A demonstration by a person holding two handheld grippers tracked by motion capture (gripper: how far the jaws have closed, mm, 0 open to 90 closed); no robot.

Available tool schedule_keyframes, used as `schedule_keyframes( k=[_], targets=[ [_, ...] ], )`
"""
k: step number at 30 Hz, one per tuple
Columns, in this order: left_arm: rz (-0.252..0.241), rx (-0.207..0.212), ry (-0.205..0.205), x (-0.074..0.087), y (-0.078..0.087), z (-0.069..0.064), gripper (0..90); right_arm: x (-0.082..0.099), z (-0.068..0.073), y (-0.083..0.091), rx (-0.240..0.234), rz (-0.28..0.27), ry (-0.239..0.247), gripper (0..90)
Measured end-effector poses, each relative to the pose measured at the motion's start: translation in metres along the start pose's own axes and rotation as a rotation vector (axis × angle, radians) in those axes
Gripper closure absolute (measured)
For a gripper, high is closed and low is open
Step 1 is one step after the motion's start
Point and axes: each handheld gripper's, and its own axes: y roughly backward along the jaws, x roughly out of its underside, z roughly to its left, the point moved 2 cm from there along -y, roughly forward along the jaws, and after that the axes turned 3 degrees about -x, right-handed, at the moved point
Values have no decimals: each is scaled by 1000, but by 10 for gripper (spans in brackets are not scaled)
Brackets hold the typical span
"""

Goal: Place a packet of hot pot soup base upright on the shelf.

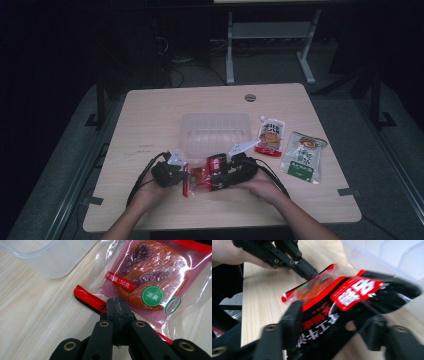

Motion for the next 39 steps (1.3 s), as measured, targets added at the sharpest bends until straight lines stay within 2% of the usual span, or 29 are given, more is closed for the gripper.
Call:
schedule_keyframes(
  k=[6,7,10,13,14,17,20,24,27,30,39],
  targets=[
    [-3,-3,0,0,0,-1,897,-2,-4,0,-13,6,28,619],
    [-5,-1,1,0,0,-1,897,-3,-2,0,-13,12,22,659],
    [-3,-1,-4,0,0,-1,897,-5,1,0,-17,23,50,766],
    [-5,0,-6,0,-1,0,897,-5,3,-1,-9,40,67,808],
    [-8,2,-4,0,-1,0,897,-6,3,-3,-14,45,76,860],
    [-7,9,6,0,-1,0,897,-8,3,-5,-12,44,91,884],
    [-10,1,-18,0,0,1,896,-9,2,-4,-40,39,111,895],
    [-13,16,-1,0,-1,-1,896,-6,2,-1,-73,25,106,898],
    [-13,21,1,0,0,-2,895,-7,4,2,-85,17,123,899],
    [-29,46,13,2,0,-2,895,-9,7,6,-95,7,142,899],
    [-73,77,25,1,4,-2,889,-14,15,15,-139,-42,169,900]
  ],
)
